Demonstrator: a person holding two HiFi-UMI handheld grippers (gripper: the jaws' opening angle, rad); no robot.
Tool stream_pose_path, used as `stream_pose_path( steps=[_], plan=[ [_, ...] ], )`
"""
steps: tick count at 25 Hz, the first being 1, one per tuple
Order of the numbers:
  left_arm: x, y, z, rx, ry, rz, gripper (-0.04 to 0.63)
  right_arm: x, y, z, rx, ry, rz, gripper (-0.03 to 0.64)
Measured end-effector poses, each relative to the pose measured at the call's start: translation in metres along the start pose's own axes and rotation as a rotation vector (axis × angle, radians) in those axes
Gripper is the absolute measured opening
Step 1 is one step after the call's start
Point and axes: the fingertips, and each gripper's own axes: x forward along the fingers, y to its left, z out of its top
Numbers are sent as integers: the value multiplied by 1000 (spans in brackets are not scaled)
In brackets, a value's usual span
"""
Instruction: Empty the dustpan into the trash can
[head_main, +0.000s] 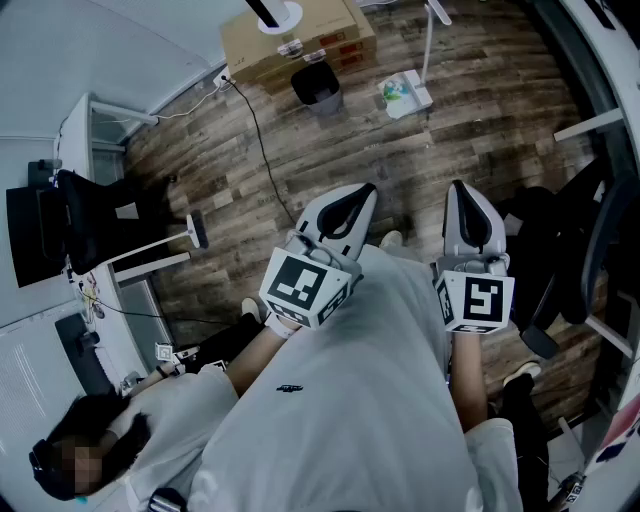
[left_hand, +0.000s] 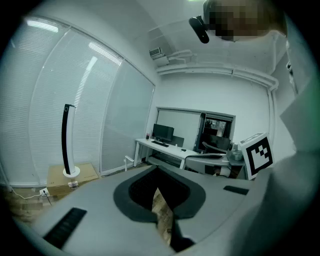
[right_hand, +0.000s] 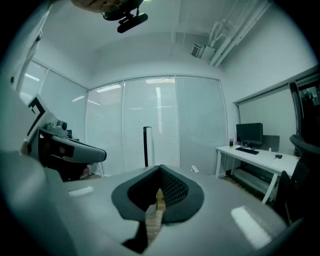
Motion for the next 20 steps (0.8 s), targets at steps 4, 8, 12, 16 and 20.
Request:
stream_pose_path(
  steps=[4,8,12,16,20],
  plan=[
    [8,-10,1,10,10,0,6,-6,-8,-3,8,7,8,10],
    [20,-23,-1,18,20,5,6,-12,-27,-8,49,0,-2,11],
    [25,-30,-2,39,42,13,6,-26,-39,-17,94,-7,1,9],
    [21,-19,-2,30,46,62,6,-30,-42,-30,109,4,27,11],
    [15,-16,-5,-4,48,81,6,-31,-26,-25,74,3,111,11]
  ],
)
